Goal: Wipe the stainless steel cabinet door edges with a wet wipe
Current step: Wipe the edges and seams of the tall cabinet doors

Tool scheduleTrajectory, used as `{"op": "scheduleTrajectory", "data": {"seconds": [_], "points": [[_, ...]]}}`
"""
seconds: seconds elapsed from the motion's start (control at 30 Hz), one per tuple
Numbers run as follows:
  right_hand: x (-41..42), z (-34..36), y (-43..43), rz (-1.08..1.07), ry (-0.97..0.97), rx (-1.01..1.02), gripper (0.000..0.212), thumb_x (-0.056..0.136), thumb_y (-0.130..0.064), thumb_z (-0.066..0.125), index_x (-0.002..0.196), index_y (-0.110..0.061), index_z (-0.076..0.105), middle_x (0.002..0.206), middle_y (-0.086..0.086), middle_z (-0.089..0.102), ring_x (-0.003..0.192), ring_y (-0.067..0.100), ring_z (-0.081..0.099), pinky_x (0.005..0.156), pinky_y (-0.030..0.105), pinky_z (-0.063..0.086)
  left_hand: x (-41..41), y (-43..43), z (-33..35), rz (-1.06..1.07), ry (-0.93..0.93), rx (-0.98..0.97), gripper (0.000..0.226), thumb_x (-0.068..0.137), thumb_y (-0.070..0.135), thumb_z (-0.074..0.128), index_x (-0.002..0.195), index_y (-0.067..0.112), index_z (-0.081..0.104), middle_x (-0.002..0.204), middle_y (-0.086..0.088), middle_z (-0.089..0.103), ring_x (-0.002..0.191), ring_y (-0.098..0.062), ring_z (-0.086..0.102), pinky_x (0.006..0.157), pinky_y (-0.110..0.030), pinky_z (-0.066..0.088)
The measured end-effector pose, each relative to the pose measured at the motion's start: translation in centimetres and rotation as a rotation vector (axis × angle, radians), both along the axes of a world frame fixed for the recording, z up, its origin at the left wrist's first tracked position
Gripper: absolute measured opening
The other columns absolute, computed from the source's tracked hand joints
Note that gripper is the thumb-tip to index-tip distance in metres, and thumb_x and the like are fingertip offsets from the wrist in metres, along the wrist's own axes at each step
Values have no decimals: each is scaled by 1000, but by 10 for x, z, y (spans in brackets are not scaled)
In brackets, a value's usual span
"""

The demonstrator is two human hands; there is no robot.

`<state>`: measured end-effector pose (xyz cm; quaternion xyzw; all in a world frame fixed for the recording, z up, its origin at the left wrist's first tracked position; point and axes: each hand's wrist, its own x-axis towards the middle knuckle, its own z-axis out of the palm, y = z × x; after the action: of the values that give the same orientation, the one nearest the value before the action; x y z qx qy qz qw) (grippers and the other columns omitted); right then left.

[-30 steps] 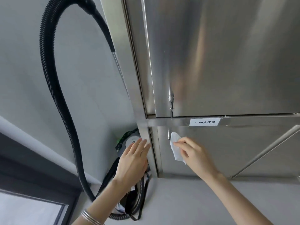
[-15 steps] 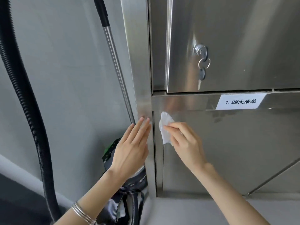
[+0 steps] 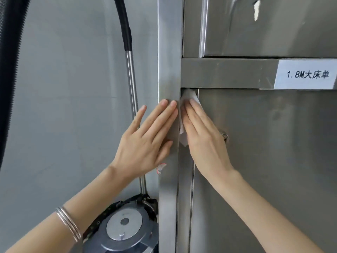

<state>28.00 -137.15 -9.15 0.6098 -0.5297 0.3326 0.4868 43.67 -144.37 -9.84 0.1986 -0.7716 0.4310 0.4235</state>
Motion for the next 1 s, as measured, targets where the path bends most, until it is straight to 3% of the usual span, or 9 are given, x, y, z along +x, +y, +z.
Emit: {"op": "scheduleTrajectory", "data": {"seconds": [0.2,0.33,0.5,0.63,0.83,1.0], "points": [[3,-15,0,-203,92,-22,52,94,-6,13,134,3,46,140,15,46,135,26,36,109,43,33,-6,4,-6,-41,71,-28,58,97,26,40,148,2,32,157,-10,27,147,-23,22,120,-46,17],[9,10,-6,-214,59,-28,47,93,-2,21,135,6,43,140,19,44,136,29,34,113,40,26,-3,7,-4,-47,66,-29,55,96,21,40,147,1,34,156,-10,30,145,-25,25,119,-46,18],[12,-8,-12,-163,19,-126,34,93,4,39,123,11,54,131,21,54,128,29,45,108,37,37,4,8,-5,-82,70,-40,57,89,1,44,146,1,36,156,-10,31,144,-24,27,118,-46,21],[4,-41,-6,-123,46,-20,36,92,2,45,127,9,51,137,19,49,133,27,39,111,37,32,2,13,-12,-81,69,-21,52,93,7,45,143,-3,39,153,-15,33,142,-29,31,116,-45,27],[2,-3,-13,-143,52,-29,39,94,-4,39,131,8,46,141,20,43,137,29,32,115,37,23,8,5,-8,-65,18,-55,54,91,10,48,143,-3,40,153,-16,34,141,-30,33,116,-44,25],[5,-60,-8,-76,1,-32,36,95,-3,39,127,9,51,137,19,48,134,27,37,110,38,33,3,5,-14,-40,32,-17,57,93,16,45,145,-4,35,155,-16,28,145,-28,26,119,-42,22]]}}
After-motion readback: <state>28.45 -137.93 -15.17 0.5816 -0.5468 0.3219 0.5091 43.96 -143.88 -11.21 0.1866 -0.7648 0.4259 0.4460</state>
